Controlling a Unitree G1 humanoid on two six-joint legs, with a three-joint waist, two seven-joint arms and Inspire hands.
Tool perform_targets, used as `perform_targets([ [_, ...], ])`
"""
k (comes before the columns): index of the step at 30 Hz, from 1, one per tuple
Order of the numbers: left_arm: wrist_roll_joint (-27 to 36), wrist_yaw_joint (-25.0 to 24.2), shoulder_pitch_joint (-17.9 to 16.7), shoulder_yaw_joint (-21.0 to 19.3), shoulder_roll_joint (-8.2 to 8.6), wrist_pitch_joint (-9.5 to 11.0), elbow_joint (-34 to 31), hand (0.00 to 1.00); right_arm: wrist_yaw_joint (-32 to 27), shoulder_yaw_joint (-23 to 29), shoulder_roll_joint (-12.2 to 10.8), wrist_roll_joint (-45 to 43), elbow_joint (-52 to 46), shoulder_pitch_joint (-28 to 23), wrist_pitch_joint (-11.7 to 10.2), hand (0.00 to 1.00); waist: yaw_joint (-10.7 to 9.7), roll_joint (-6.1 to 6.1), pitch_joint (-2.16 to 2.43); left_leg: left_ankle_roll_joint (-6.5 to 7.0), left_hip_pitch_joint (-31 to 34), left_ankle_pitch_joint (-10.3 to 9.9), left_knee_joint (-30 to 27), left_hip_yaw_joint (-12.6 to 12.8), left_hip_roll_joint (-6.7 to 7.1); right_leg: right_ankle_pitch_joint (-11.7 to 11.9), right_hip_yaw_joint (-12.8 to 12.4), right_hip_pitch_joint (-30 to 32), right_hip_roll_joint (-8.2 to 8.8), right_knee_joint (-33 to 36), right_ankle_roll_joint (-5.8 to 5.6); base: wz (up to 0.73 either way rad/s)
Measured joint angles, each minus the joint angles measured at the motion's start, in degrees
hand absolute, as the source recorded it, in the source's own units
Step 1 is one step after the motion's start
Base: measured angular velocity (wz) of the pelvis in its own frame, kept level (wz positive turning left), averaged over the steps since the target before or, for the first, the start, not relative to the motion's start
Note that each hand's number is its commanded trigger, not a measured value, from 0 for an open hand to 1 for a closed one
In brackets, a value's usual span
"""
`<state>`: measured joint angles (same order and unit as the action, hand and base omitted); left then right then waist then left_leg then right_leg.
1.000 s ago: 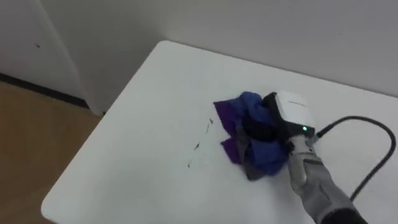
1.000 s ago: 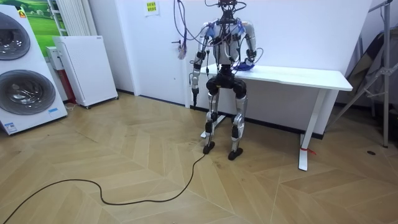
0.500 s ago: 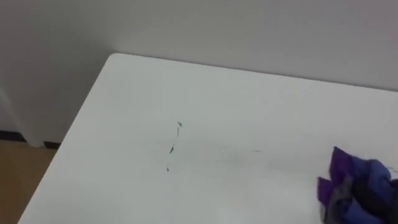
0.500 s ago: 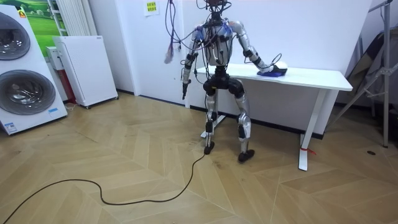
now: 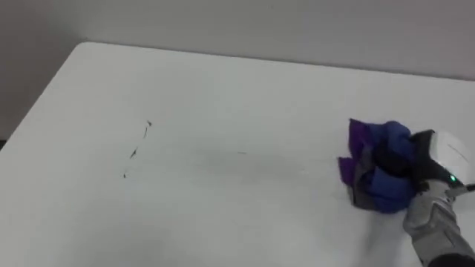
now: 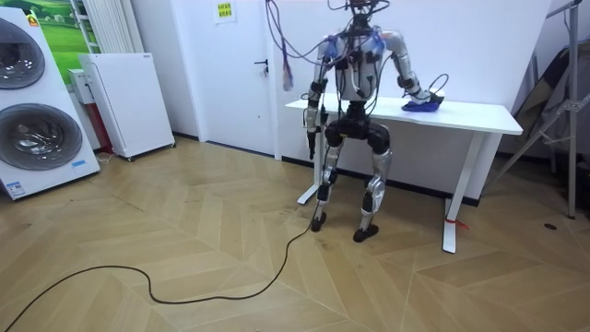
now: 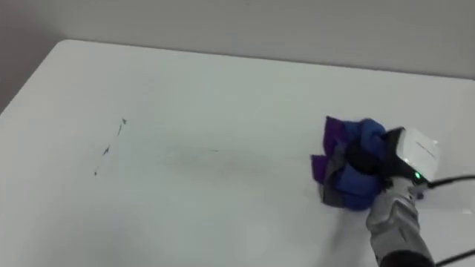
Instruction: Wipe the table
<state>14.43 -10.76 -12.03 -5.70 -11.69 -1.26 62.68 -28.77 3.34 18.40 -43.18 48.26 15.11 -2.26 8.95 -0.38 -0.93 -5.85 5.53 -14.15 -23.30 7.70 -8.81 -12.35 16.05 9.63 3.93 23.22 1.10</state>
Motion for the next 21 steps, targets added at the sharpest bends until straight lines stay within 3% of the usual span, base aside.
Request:
perform_targets([
  [2,2.02,-0.48,-1.84,0.02,0.00,-0.09,-0.17,0.00,-0.68,0.03,0.23,-0.37,0.07,-0.03,-1.32,1.00,0.83,0.72,0.28,1.09,-0.79,0.51,1.51,0.48,2.15,0.36,-2.17,0.51,-1.17,-0.64,0.80,-0.10],
  [4,2.87,-1.30,-4.06,-1.00,-0.15,-0.56,0.05,0.00,-2.40,0.28,0.42,-0.25,0.32,-1.60,-3.95,1.00,0.53,1.59,0.48,1.56,-1.55,0.83,3.03,0.70,2.25,0.75,-2.43,0.02,-1.73,-1.93,1.44,0.00],
  [5,2.92,-1.68,-5.04,-1.21,-0.28,-0.69,0.11,0.00,-3.85,0.28,0.42,-0.23,0.70,-2.86,-5.32,1.00,-0.14,1.63,0.33,1.70,-2.75,1.01,4.21,0.69,2.30,0.95,-2.38,-1.21,-2.03,-2.77,1.83,0.34],
  [6,2.82,-2.28,-6.11,-2.48,-0.29,-0.98,0.20,0.00,-5.92,0.66,0.45,0.06,1.71,-4.78,-6.83,1.00,-1.56,1.80,0.57,1.85,-3.71,1.54,5.28,0.67,2.53,0.77,-2.05,-2.79,-2.02,-3.90,1.68,0.50],
  [7,2.81,-2.52,-6.49,-3.46,-0.29,-1.06,0.16,0.00,-6.97,1.47,0.46,0.46,2.32,-5.99,-7.79,1.00,-2.28,1.42,1.01,1.88,-4.28,1.84,6.01,0.66,2.72,0.53,-2.07,-3.60,-2.01,-4.34,1.38,0.75],
  [9,2.72,-2.61,-6.59,-6.39,-0.31,-1.11,-0.51,0.00,-9.10,4.89,0.61,2.64,2.90,-10.65,-9.68,1.00,-3.42,0.76,1.34,2.23,-5.99,2.70,8.30,0.65,3.68,-0.16,-3.05,-5.33,-1.82,-4.72,1.03,0.78],
  [11,0.81,-2.43,-6.47,-9.74,-0.46,-0.94,-1.23,0.00,-11.85,9.43,0.70,6.08,4.03,-17.39,-11.60,1.00,-5.82,-1.28,1.73,2.93,-6.72,3.19,9.13,0.71,4.70,-0.54,-3.53,-8.01,-1.39,-5.89,0.71,0.93],
  [12,-0.06,-2.42,-6.45,-10.27,-0.51,-0.93,-1.96,0.00,-12.23,10.51,0.72,7.22,4.03,-19.27,-11.83,1.00,-5.86,-1.52,1.95,2.97,-7.00,3.20,9.31,0.91,4.89,-0.65,-3.75,-8.49,-1.27,-6.04,0.55,0.61],
  [13,-1.13,-2.48,-6.63,-11.51,-0.59,-0.81,-3.00,0.00,-12.41,12.37,0.78,9.38,4.06,-22.98,-12.08,1.00,-5.85,-2.78,2.15,3.14,-7.45,3.25,9.68,0.87,5.44,-0.83,-3.82,-9.30,-0.90,-6.51,0.21,0.37],
  [16,-1.69,-2.66,-6.16,-12.11,-1.02,-0.86,-3.27,0.00,-12.45,16.71,1.44,12.64,6.39,-28.69,-12.11,1.00,-6.85,-4.31,2.29,4.47,-7.53,2.40,9.14,0.63,6.15,-0.44,-4.35,-11.07,-0.90,-8.11,-0.77,0.22],
  [18,-1.66,-2.56,-5.95,-12.08,-1.04,-0.83,-3.23,0.00,-12.43,18.23,2.41,13.95,7.59,-30.15,-11.78,1.00,-7.03,-4.08,2.40,5.21,-7.99,1.53,8.93,0.86,6.42,-0.04,-5.39,-11.83,-1.00,-9.03,-1.40,-0.09],
  [21,-1.16,-2.14,-4.95,-10.40,-1.85,-0.65,-2.87,0.00,-12.33,18.12,2.67,14.03,7.35,-28.50,-8.93,1.00,-6.64,-3.45,2.40,5.82,-8.08,0.84,8.84,1.56,6.42,1.16,-6.31,-11.79,-1.06,-9.79,-2.00,-0.28],
])
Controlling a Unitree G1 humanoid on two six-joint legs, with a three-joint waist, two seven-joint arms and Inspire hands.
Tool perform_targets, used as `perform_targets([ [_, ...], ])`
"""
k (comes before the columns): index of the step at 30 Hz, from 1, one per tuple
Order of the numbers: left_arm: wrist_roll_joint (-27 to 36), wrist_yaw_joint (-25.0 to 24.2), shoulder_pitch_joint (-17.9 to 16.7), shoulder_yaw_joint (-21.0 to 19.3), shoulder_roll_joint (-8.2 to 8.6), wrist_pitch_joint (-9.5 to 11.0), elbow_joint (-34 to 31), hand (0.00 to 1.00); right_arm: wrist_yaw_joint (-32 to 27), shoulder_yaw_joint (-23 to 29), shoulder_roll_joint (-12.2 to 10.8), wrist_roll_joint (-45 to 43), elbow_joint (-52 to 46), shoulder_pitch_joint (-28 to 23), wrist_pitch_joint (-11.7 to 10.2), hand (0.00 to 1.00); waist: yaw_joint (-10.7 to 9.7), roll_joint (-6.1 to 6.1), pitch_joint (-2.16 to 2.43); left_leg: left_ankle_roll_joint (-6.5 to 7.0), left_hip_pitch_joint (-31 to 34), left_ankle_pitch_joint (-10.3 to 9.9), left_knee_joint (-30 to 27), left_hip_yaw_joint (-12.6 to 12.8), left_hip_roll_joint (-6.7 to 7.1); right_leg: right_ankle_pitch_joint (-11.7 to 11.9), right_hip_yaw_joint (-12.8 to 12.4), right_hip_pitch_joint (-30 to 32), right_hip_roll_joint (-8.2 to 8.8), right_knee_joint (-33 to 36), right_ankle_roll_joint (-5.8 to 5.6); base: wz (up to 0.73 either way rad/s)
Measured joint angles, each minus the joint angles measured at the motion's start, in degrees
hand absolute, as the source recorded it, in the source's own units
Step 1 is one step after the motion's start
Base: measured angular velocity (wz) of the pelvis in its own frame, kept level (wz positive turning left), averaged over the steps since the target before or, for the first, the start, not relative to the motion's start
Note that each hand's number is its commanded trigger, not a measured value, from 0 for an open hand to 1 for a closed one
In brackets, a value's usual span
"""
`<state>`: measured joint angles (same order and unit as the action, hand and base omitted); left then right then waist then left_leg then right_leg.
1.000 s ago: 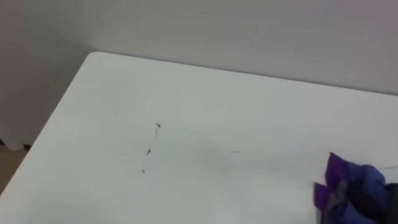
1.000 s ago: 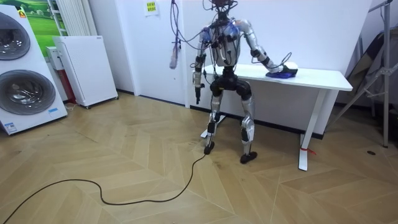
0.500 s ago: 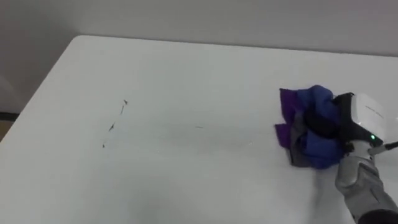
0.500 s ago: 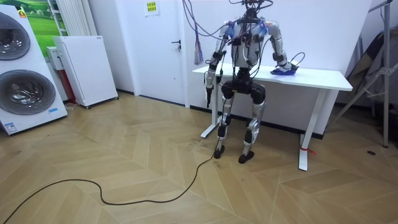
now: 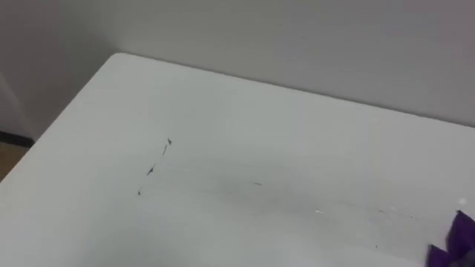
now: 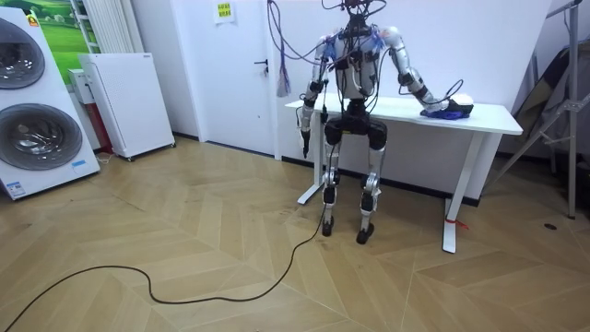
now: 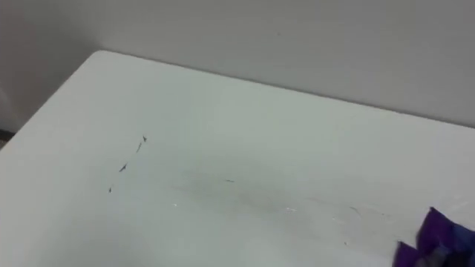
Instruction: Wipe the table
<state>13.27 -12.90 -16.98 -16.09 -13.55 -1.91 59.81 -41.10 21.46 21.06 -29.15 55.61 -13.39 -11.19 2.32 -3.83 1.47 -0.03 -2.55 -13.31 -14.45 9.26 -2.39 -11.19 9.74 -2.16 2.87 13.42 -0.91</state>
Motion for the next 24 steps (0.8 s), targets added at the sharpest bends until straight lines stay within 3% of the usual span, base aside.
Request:
perform_targets([
  [2,0.77,0.15,2.32,3.97,-0.21,0.42,1.85,0.00,0.00,-0.81,-0.26,0.02,-0.93,3.60,3.39,1.00,1.76,1.31,-0.13,0.33,-0.18,-0.55,0.37,-0.15,-0.23,1.78,-0.30,0.09,-0.57,-0.91,-0.12,-0.79],
  [3,0.74,0.24,3.61,5.36,0.10,0.78,3.84,0.00,0.16,-2.76,-0.70,-0.68,-2.22,6.37,6.05,1.00,3.34,2.17,-0.50,0.47,-0.41,-0.89,0.27,-1.00,-0.29,2.93,-0.06,0.50,-1.11,-1.13,0.26,-1.12],
  [4,0.72,0.39,4.47,6.04,0.33,0.74,4.76,0.00,0.41,-4.06,-0.93,-1.23,-2.82,8.02,7.19,1.00,3.80,2.54,-0.68,0.58,-0.36,-1.12,0.15,-2.06,-0.26,3.58,0.01,0.80,-1.41,-1.42,0.47,-1.20],
  [5,0.73,1.01,5.79,8.04,0.73,0.70,5.99,0.00,1.31,-7.15,-1.66,-3.32,-4.97,11.30,9.75,1.00,4.39,3.20,-0.94,0.80,0.31,-1.45,-0.50,-4.02,-0.39,4.78,0.45,1.43,-1.93,-1.93,0.90,-0.78],
  [7,0.75,1.19,8.16,10.33,1.10,0.70,9.00,0.00,5.23,-13.20,-3.83,-8.25,-10.39,15.76,12.87,1.00,5.22,3.55,-1.12,0.57,1.50,-1.65,-0.95,-5.07,-0.22,5.46,1.85,2.90,-2.07,-1.71,1.62,-0.64],
  [9,0.78,1.34,10.10,11.31,1.50,0.67,9.79,0.00,9.49,-21.75,-6.07,-13.94,-13.79,21.59,13.87,1.00,6.98,3.76,-1.48,0.59,2.69,-1.52,-1.47,-7.12,0.31,5.90,1.92,4.54,-2.58,-1.37,2.23,-0.32],
  [11,0.86,1.36,12.32,13.59,1.71,0.64,9.58,0.00,15.06,-31.12,-7.98,-18.63,-15.97,29.64,12.93,1.00,9.09,3.74,-2.22,0.13,5.28,-0.47,-1.96,-9.56,0.85,5.05,2.48,6.44,-2.82,-1.15,2.47,0.38],
  [13,1.91,0.90,12.21,14.14,1.89,0.64,8.60,0.00,17.16,-33.70,-8.04,-20.94,-15.33,35.28,11.19,1.00,11.04,4.18,-2.62,-0.11,6.66,0.64,-1.64,-11.40,1.02,4.98,4.58,7.04,-2.53,-1.37,3.08,0.69],
  [14,3.09,0.89,11.70,13.97,1.57,0.64,8.55,0.00,18.09,-33.90,-8.01,-21.03,-14.18,37.96,10.40,1.00,11.70,4.24,-2.54,-0.32,7.03,1.55,-0.89,-12.26,1.28,4.76,4.71,7.85,-2.25,-1.06,3.53,1.00],
  [16,3.86,0.99,9.59,12.97,1.17,0.48,8.45,0.00,18.55,-33.47,-7.27,-20.51,-11.76,39.31,9.97,1.00,11.92,4.10,-2.48,-0.42,7.38,2.59,0.27,-12.38,1.57,3.96,4.66,8.18,-1.84,-0.77,3.32,0.88],
  [17,5.50,0.96,7.86,12.74,0.84,0.50,8.10,0.00,18.58,-33.31,-6.25,-20.13,-10.22,38.38,9.71,1.00,12.06,3.64,-2.27,-0.40,7.51,2.83,0.79,-12.28,1.71,3.33,4.55,8.11,-1.64,-0.73,3.09,0.62],
  [20,4.78,0.91,3.63,10.09,0.70,-0.66,7.99,0.00,14.65,-30.38,-4.63,-15.97,-9.92,32.46,4.50,1.00,11.39,2.66,-2.05,-0.41,6.84,2.91,1.00,-12.36,2.02,2.77,4.96,6.50,-1.37,-1.62,2.75,0.36],
  [21,2.74,0.84,2.75,8.14,0.50,-0.89,8.17,0.00,12.66,-27.51,-4.58,-14.83,-8.31,29.87,2.14,1.00,9.35,2.42,-2.08,-0.41,5.84,2.91,1.08,-12.22,2.32,2.75,5.09,4.28,-1.22,-2.99,2.50,0.62],
  [22,1.62,0.85,2.37,7.12,0.23,-0.97,8.17,0.00,11.68,-25.83,-4.48,-14.00,-7.89,28.14,1.22,1.00,8.35,2.27,-2.03,-0.41,5.47,2.91,1.16,-11.77,2.39,2.62,5.14,3.36,-1.09,-3.53,2.28,0.86],
  [23,0.30,0.91,1.94,5.65,-0.81,-0.91,8.18,0.00,10.01,-22.21,-4.24,-11.83,-7.09,24.46,-0.18,1.00,7.02,2.00,-1.99,-0.38,4.64,2.92,1.69,-9.93,2.39,2.25,4.38,2.03,-0.89,-3.89,1.66,0.69],
  [24,-1.29,1.04,1.69,3.71,-1.73,-0.85,7.45,0.00,8.73,-18.74,-4.09,-11.14,-6.11,21.43,-1.04,1.00,6.06,1.02,-1.38,-0.35,4.32,2.90,1.82,-8.78,2.34,1.95,4.12,1.43,-0.80,-3.94,1.25,0.48],
])
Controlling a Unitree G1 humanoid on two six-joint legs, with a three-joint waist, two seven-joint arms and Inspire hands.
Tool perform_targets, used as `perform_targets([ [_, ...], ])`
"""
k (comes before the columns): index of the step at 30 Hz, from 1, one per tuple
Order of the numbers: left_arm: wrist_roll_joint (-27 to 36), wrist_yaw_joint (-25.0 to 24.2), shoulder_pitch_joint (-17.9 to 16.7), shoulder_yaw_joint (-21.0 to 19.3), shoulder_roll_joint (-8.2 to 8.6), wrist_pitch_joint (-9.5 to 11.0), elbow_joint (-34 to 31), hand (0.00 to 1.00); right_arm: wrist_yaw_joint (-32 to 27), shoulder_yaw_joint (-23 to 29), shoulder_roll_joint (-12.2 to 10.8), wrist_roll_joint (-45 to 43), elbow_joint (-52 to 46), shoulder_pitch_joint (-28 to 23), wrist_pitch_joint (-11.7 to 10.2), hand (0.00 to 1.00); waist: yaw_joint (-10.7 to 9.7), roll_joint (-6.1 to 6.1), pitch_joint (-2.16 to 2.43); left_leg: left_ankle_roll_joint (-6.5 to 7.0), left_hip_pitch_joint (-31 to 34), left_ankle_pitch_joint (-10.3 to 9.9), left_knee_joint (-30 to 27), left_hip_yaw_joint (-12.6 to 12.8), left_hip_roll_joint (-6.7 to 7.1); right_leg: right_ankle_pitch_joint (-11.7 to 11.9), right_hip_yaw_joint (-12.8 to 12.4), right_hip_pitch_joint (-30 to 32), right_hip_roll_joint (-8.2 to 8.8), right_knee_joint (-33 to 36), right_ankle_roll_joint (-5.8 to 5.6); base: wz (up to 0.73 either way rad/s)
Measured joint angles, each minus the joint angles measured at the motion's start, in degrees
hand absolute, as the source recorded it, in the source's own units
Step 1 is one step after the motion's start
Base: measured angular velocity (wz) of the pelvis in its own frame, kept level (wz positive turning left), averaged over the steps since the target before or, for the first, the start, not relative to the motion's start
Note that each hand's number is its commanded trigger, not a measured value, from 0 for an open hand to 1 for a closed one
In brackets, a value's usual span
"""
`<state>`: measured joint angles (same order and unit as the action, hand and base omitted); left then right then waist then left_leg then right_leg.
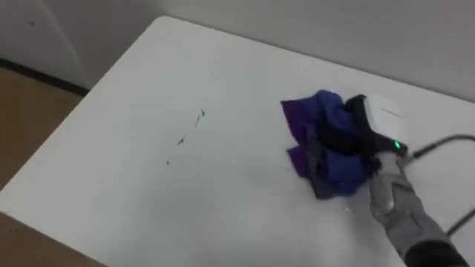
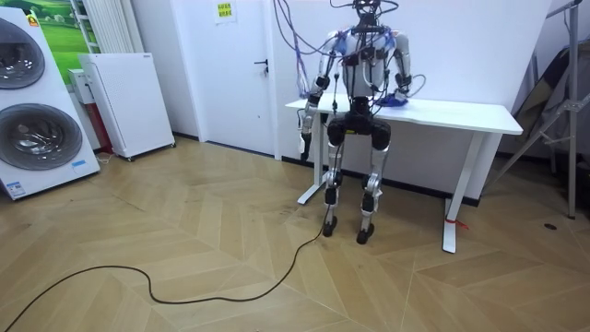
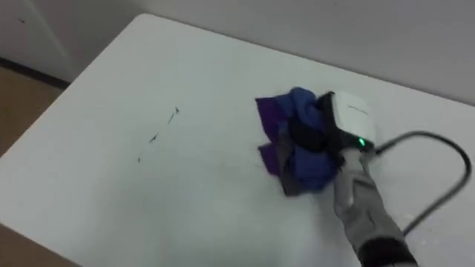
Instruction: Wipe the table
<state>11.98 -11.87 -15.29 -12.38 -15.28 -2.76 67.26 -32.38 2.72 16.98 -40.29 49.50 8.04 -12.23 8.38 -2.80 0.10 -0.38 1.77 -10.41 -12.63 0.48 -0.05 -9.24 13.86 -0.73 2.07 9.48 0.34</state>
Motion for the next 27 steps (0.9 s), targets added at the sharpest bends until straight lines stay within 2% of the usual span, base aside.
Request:
perform_targets([
  [1,-0.70,0.15,-0.19,-1.11,-0.21,0.09,-0.26,0.00,-0.52,1.59,0.33,0.14,0.99,-1.06,-0.64,1.00,-0.33,-0.23,0.01,0.04,-0.28,-0.02,-0.02,0.78,-0.13,0.00,-0.11,-0.29,0.00,0.04,0.00,0.06],
  [2,-1.56,0.18,-0.13,-2.15,-0.65,0.15,-0.48,0.00,-1.58,3.97,1.62,2.07,3.58,-2.89,-1.33,1.00,-0.53,-0.62,0.37,0.37,-0.62,-0.22,-0.08,1.64,-0.17,-0.01,-0.59,-0.55,-0.02,0.08,-0.02,-0.12],
  [3,-1.52,0.15,0.10,-2.28,-0.83,0.13,-0.79,0.00,-2.01,5.28,2.29,3.19,4.96,-3.58,-1.68,1.00,-0.85,-0.69,0.54,0.62,-0.71,-0.39,-0.10,1.76,-0.17,-0.02,-0.55,-0.67,-0.01,0.12,-0.03,-0.08],
  [4,-1.44,0.06,0.34,-2.59,-1.09,0.23,-1.25,0.00,-2.63,7.60,3.70,5.33,7.19,-4.96,-1.73,1.00,-2.00,-0.71,0.57,1.19,-0.82,-0.77,-0.09,1.93,-0.14,-0.13,-0.35,-1.15,0.07,0.14,-0.22,-0.05],
  [5,-1.43,0.05,0.85,-2.77,-1.11,0.29,-1.60,0.00,-3.24,9.76,5.00,6.89,8.98,-6.67,-1.74,1.00,-2.28,-0.61,0.69,1.37,-1.23,-0.88,-0.07,2.51,-0.18,-0.18,-0.71,-1.31,0.21,0.30,-0.33,-0.14],
  [6,-1.43,-0.05,1.00,-3.19,-1.08,0.60,-1.67,0.00,-3.48,11.46,5.94,7.41,9.63,-8.72,-1.74,1.00,-2.39,-0.33,1.13,1.58,-1.41,-1.09,0.01,2.69,-0.25,-0.24,-1.32,-1.37,0.27,0.32,-0.43,-0.23],
  [8,-1.38,-0.09,0.98,-3.16,-1.07,0.80,-2.02,0.00,-3.88,12.58,6.78,9.35,9.72,-11.37,-1.72,1.00,-3.35,-0.10,1.43,1.66,-1.51,-1.15,-0.08,2.85,-0.11,-0.26,-1.31,-1.67,0.44,0.31,-0.51,-0.13],
  [11,-1.26,-0.07,1.10,-2.18,-0.79,0.82,-2.14,0.00,-3.86,13.05,6.49,10.58,9.69,-12.61,-1.39,1.00,-4.08,0.00,1.43,1.69,-2.97,-1.21,0.10,3.53,-0.15,-0.23,-1.49,-2.87,0.44,0.21,-0.57,-0.10],
  [15,-0.19,-0.05,2.44,2.01,-0.43,1.47,-2.13,0.00,-3.84,12.20,5.81,10.72,8.88,-10.59,1.27,1.00,-3.45,0.29,1.34,1.62,-3.96,-1.28,0.01,4.31,-0.41,0.03,-2.74,-3.03,0.08,0.31,-0.45,-0.15],
  [18,2.29,0.01,3.30,5.89,0.72,1.50,-1.16,0.00,-3.65,10.67,4.34,10.72,7.63,-6.08,5.41,1.00,-3.08,1.03,0.94,1.52,-3.52,-1.36,-0.15,5.04,-0.92,0.73,-2.98,-2.02,-0.23,0.47,-0.18,-0.42],
  [20,2.35,-0.06,4.76,7.31,1.73,1.44,0.36,0.00,-1.48,6.01,3.99,10.15,5.46,-0.20,9.81,1.00,-0.60,1.93,0.55,1.34,-1.69,-1.47,-0.78,5.83,-1.41,1.54,-3.70,0.98,-0.67,1.52,0.17,-0.83],
  [21,2.35,-0.09,4.93,7.47,1.86,1.45,0.41,0.00,-0.71,4.66,3.84,9.11,5.23,1.83,10.46,1.00,-0.21,2.20,0.36,1.33,-0.98,-1.46,-1.02,5.57,-1.47,1.92,-3.72,1.70,-0.82,1.50,0.17,-0.76],
  [23,3.19,-0.04,6.09,8.40,1.83,1.51,0.91,0.00,2.16,-2.00,3.45,5.20,4.63,9.71,11.13,1.00,0.89,3.20,-0.62,1.17,1.08,-1.03,-1.05,4.88,-1.52,2.88,-3.68,4.09,-1.21,1.51,0.55,-0.36],
  [24,4.00,-0.03,6.24,8.73,1.81,1.53,0.88,0.00,2.73,-3.37,3.49,4.27,4.62,11.38,11.13,1.00,1.07,3.24,-0.76,1.08,1.43,-0.87,-1.02,4.70,-1.54,2.90,-3.52,4.44,-1.24,1.54,0.60,0.00],
  [26,6.45,-0.14,6.33,9.91,1.69,1.54,1.25,0.00,4.16,-6.72,3.67,1.53,4.45,16.19,10.91,1.00,1.74,4.00,-1.35,0.73,2.62,-0.11,-0.94,3.60,-1.41,2.83,-2.79,5.84,-1.24,2.23,1.30,0.31],
  [27,6.52,-0.14,6.29,10.04,1.59,1.52,1.46,0.00,4.32,-7.04,3.82,1.61,4.40,16.77,10.87,1.00,2.05,4.11,-1.42,0.64,2.72,0.06,-0.94,3.09,-1.33,2.67,-2.54,5.96,-1.20,2.32,1.43,0.38],
])
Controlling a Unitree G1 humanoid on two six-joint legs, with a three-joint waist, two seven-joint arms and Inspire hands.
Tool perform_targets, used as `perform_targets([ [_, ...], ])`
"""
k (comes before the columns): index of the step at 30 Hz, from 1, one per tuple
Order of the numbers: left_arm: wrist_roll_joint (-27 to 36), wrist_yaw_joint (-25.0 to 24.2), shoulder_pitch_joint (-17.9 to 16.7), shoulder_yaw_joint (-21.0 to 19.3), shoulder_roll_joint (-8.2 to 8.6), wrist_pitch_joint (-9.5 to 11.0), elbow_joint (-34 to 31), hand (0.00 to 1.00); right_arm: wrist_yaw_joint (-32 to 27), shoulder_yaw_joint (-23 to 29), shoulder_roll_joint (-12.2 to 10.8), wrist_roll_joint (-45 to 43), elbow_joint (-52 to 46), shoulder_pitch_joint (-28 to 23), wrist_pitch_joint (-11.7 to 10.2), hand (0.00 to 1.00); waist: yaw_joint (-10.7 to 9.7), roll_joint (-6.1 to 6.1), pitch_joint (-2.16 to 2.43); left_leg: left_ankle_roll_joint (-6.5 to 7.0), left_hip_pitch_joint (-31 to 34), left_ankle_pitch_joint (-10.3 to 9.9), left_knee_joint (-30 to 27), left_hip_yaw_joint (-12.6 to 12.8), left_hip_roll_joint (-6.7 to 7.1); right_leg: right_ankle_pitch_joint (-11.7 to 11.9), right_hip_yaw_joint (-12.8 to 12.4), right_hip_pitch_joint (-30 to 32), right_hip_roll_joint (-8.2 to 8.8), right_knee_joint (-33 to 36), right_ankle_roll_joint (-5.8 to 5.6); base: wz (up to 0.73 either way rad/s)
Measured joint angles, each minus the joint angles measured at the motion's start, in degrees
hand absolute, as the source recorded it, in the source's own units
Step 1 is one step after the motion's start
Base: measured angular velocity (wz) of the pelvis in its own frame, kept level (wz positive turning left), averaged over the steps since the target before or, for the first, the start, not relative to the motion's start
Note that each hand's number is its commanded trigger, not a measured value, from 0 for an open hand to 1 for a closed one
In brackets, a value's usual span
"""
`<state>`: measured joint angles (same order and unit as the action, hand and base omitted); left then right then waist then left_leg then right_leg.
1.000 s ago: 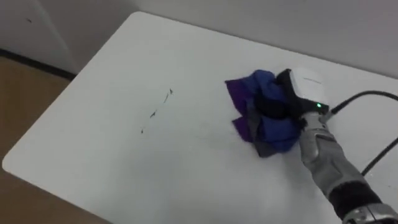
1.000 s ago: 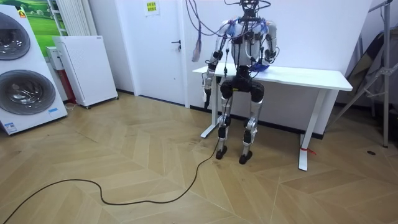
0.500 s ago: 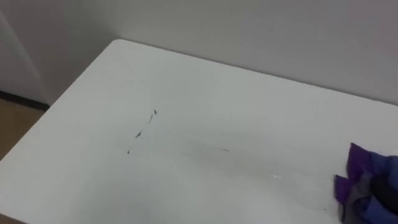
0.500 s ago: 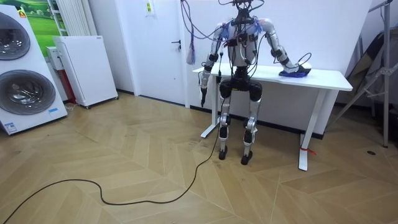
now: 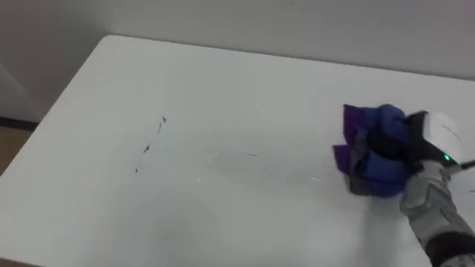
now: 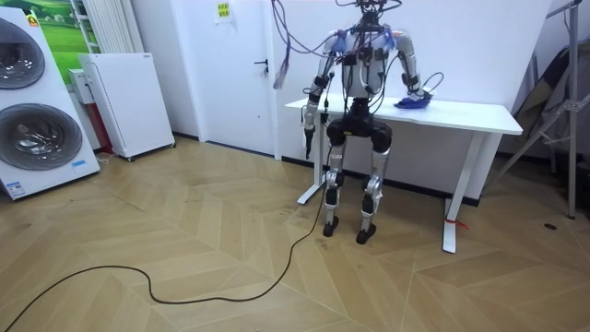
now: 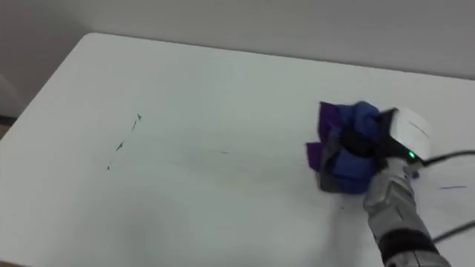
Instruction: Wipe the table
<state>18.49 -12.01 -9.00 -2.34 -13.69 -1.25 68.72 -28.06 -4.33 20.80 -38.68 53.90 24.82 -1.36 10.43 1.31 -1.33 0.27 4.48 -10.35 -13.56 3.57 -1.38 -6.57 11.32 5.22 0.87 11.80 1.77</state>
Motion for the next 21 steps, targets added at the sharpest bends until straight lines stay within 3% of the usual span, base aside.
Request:
perform_targets([
  [2,0.01,-0.03,-1.63,0.12,-0.59,-0.20,0.04,0.00,0.11,-0.01,0.83,0.14,0.01,1.02,-0.73,1.00,1.31,-0.07,0.15,-0.19,0.97,0.11,0.14,-1.21,-0.01,-0.62,0.50,1.10,-0.03,-0.08,0.27,0.30],
  [4,0.00,-0.17,-3.82,0.14,-0.64,-1.17,0.09,0.00,0.00,0.18,1.63,0.17,0.15,0.59,-1.88,1.00,1.06,-0.35,0.26,-0.25,1.09,0.15,0.26,-1.82,0.09,-0.99,1.36,0.89,0.11,-0.14,0.28,0.21],
  [9,-0.44,-0.35,-6.46,-0.19,-0.96,-2.45,-0.50,0.00,-4.05,4.11,1.47,2.49,2.31,-7.60,-6.95,1.00,-1.87,-1.72,1.13,-0.25,-1.28,0.15,0.62,-1.86,0.86,-2.06,2.97,-4.03,0.85,-2.20,-0.72,0.46],
  [12,-2.88,-0.47,-6.61,-4.38,-1.12,-2.30,-1.94,0.00,-4.85,9.01,1.47,3.32,3.13,-13.38,-8.96,1.00,-2.61,-2.79,1.79,-0.17,-2.92,0.10,0.96,-1.31,1.29,-2.72,2.96,-6.57,1.30,-3.21,-1.44,0.42],
  [15,-2.82,0.14,-6.73,-7.08,-1.10,-2.42,-5.86,0.00,-6.96,15.44,1.45,8.20,4.51,-20.88,-10.76,1.00,-4.28,-3.53,2.23,0.95,-4.52,-0.79,0.91,0.12,1.22,-3.56,2.58,-8.57,1.69,-2.79,-1.94,0.20],
  [21,-2.90,-0.05,-6.49,-10.90,-1.13,-0.99,-7.58,0.00,-8.18,21.71,1.56,9.59,6.01,-26.32,-12.11,1.00,-6.44,-3.46,2.48,1.46,-6.70,-1.24,1.86,2.95,1.08,-3.38,-1.65,-9.11,1.52,-2.16,-2.34,-0.25],
])
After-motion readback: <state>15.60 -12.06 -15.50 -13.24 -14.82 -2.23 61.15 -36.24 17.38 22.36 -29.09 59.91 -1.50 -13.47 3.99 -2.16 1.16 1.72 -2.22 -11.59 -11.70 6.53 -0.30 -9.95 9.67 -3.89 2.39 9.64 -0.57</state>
